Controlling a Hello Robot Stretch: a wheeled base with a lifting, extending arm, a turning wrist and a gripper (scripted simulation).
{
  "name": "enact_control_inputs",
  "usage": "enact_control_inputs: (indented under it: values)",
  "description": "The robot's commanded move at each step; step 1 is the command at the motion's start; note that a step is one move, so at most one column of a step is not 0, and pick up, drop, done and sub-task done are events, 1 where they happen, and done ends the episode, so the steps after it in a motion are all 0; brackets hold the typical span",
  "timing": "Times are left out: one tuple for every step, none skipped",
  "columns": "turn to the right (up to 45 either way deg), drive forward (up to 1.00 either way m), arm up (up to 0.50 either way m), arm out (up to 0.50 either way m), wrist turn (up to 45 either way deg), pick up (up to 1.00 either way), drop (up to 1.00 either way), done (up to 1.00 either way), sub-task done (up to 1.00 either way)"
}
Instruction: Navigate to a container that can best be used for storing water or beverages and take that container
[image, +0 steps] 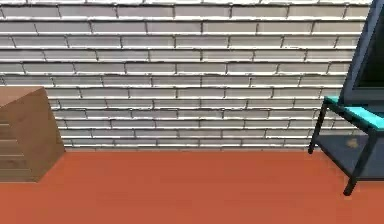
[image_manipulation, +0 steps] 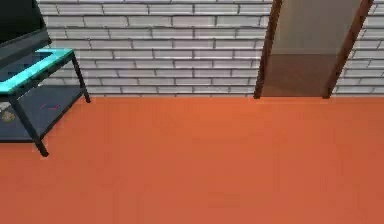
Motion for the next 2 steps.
enact_control_inputs:
  values:
    - [45.0,0.0,0.0,0.0,0.0,0.0,0.0,0.0,0.0]
    - [45.0,0.0,0.0,0.0,0.0,0.0,0.0,0.0,0.0]
